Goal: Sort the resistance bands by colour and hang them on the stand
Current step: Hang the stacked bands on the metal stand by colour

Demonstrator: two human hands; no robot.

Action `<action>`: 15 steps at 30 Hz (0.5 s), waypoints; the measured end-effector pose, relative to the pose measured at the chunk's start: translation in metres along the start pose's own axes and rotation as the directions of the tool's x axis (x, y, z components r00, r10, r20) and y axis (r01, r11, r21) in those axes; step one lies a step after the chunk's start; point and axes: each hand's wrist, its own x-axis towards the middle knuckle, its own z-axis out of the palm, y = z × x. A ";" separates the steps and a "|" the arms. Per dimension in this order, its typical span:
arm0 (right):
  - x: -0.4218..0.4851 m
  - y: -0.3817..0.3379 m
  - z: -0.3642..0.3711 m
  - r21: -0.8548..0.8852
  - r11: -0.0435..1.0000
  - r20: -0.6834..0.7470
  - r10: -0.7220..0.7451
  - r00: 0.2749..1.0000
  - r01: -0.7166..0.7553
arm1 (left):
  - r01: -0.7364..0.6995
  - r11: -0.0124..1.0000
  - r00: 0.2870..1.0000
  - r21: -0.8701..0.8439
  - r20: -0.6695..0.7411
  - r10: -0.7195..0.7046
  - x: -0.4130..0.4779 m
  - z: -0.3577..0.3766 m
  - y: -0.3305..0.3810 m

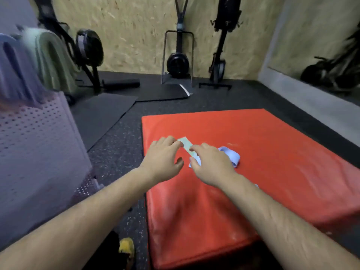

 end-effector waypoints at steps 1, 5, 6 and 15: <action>-0.001 0.017 0.003 -0.012 0.999 0.022 0.039 0.999 -0.039 | -0.025 1.000 0.999 -0.002 0.026 0.025 0.012 0.013 0.006; 0.003 0.079 0.017 -0.069 0.985 0.101 0.165 0.981 -0.158 | -0.084 0.995 0.988 -0.058 0.123 0.091 0.051 0.059 0.022; 0.005 0.091 0.021 -0.080 0.979 0.136 0.197 0.971 -0.187 | -0.078 0.993 0.984 -0.085 0.153 0.091 0.058 0.070 0.025; 0.036 0.147 0.049 0.159 0.921 0.385 0.274 0.881 -0.356 | -0.068 0.947 0.933 -0.315 0.315 0.171 0.105 0.115 0.038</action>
